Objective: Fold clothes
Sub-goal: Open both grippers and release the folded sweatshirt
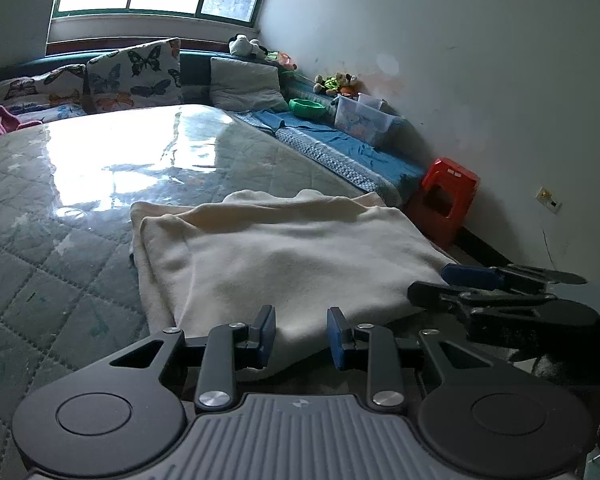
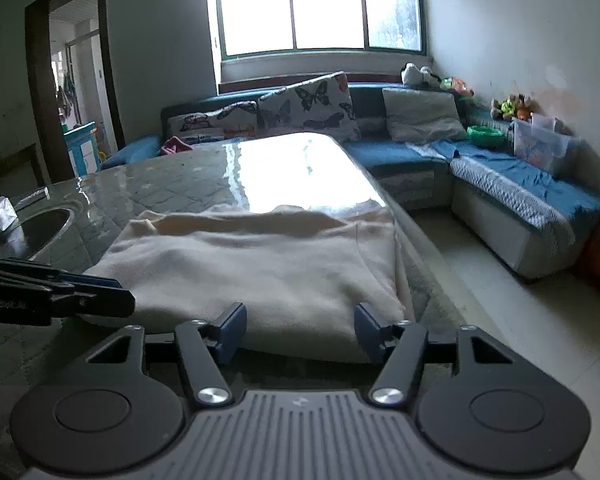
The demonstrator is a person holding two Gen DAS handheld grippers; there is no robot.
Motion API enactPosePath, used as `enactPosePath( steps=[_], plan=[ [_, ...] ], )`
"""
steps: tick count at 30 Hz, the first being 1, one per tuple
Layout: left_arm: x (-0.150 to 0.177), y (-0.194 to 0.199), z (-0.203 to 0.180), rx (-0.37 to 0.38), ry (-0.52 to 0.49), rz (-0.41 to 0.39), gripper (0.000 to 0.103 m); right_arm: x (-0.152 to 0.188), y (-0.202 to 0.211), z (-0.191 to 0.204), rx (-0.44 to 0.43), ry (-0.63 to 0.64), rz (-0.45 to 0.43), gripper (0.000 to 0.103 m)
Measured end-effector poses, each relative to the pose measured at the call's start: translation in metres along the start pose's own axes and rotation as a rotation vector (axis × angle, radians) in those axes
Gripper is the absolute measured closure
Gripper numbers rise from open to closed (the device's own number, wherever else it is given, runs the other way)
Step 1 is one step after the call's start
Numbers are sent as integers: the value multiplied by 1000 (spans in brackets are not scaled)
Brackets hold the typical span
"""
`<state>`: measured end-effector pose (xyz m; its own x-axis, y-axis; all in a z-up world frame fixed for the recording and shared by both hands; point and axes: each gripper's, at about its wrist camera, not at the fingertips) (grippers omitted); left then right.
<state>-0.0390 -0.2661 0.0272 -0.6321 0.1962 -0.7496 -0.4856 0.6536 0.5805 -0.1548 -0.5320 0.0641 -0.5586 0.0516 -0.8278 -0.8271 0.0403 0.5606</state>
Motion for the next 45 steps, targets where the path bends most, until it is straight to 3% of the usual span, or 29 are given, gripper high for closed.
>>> enactPosePath(
  steps=[8,20,25,37,45],
  plan=[
    [1,11,-1,-8,22,-1,70,0,8,9,13,19,-21,26],
    [12,32,1,-36,12,-11,46,6,20,24,24,5,-34,0],
    [17,42,2,-55,1,-25,28,10,24,30,42,3,-38,0],
    [28,64,9,-106,8,-80,1,17,38,42,81,-18,-71,0],
    [35,76,13,-137,22,-95,0,19,46,54,71,-3,-82,0]
  ],
)
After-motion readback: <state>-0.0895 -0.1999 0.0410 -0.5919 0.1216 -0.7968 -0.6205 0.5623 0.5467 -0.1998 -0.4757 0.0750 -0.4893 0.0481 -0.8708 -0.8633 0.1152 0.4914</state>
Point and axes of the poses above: each gripper's, at about its wrist camera, not at the fingertips, and y roughly against the way its jaws point, z to its left, x to its underside, and after that the axes turned 4 degrees about y, right-handed
